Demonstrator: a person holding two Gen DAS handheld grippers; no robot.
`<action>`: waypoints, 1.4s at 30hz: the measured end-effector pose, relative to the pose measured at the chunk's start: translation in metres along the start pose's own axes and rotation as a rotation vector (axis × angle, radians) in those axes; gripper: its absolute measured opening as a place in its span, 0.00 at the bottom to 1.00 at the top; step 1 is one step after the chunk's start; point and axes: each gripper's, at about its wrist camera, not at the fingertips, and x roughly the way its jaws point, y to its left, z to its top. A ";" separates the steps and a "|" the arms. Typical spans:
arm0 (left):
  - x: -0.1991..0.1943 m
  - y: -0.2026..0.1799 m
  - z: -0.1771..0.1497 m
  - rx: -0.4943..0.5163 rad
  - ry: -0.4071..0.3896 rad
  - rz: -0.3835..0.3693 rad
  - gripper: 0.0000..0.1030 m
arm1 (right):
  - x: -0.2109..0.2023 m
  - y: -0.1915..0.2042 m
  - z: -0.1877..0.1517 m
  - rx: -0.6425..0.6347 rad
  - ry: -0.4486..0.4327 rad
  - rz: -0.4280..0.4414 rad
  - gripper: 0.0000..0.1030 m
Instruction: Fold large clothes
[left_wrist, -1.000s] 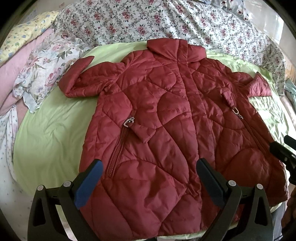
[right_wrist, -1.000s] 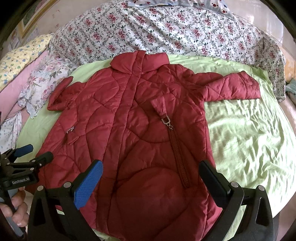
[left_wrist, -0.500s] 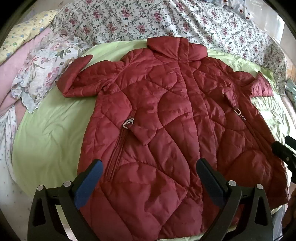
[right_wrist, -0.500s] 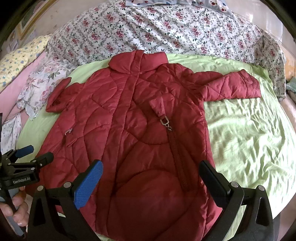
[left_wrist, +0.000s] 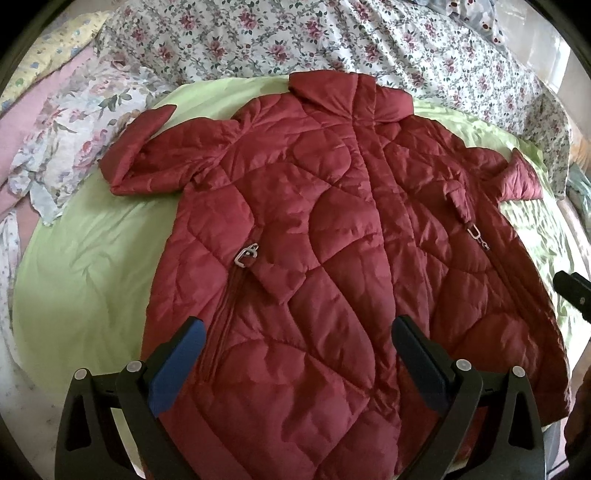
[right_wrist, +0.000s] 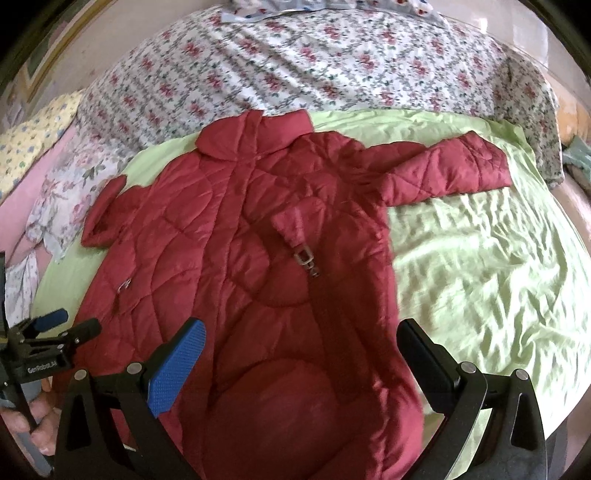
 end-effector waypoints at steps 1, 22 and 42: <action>0.002 0.000 0.001 0.001 0.001 0.000 0.98 | 0.001 -0.004 0.001 0.015 0.019 0.001 1.00; 0.040 0.007 0.040 -0.004 -0.030 0.034 0.98 | 0.037 -0.137 0.076 0.281 -0.113 -0.061 1.00; 0.089 0.001 0.079 -0.015 -0.019 0.050 0.97 | 0.189 -0.260 0.229 0.475 -0.036 -0.329 0.99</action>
